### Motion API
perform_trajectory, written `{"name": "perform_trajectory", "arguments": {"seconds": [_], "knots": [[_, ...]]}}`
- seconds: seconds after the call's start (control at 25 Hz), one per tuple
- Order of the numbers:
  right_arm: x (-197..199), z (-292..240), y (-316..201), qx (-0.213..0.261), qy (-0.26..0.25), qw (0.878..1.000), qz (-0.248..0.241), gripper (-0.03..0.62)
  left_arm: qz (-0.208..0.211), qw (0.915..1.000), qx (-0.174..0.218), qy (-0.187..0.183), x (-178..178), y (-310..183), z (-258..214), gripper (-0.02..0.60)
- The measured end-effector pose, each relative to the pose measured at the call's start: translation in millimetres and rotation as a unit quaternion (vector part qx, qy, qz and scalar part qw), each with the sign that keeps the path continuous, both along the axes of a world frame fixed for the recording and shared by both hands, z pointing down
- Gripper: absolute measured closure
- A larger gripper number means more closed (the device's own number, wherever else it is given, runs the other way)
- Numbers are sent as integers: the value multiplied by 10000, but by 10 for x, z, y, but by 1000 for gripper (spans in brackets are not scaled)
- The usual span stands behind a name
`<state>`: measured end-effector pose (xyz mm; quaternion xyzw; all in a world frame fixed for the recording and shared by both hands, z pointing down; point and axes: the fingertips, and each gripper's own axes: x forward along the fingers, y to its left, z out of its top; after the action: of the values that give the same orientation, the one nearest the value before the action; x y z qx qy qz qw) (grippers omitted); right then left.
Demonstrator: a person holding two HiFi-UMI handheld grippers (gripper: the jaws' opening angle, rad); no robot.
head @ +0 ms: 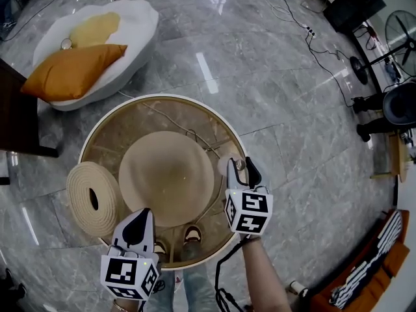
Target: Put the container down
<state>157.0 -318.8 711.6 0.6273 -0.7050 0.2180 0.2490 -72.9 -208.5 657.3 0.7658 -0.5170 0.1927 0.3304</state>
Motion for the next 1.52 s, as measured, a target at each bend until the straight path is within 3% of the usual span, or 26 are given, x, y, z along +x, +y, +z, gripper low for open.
{"name": "perform_trajectory", "arguments": {"seconds": [0.4, 0.64, 1.0, 1.2, 1.4, 1.52], "knots": [[16, -576, 362, 89, -185, 9993, 310, 436, 142, 9998, 134, 13, -69, 203, -360, 586], [-92, -1085, 757, 88, -294, 9989, 356, 436, 26, 9998, 212, 65, -205, 277, -741, 586], [-82, -2124, 1396, 311, -897, 9919, 838, 442, 126, 9978, 623, 185, -202, 276, -1656, 586], [-129, -2740, 1743, 519, -1286, 9871, 804, 453, 235, 9959, 819, 304, -140, 399, -2233, 585], [-186, -3354, 1990, 833, -1284, 9858, 697, 471, 418, 9932, 1016, 386, -78, 520, -2766, 586], [-171, -3624, 2068, 1050, -1220, 9849, 633, 517, 432, 9915, 1115, 505, -21, 533, -2981, 586]]}}
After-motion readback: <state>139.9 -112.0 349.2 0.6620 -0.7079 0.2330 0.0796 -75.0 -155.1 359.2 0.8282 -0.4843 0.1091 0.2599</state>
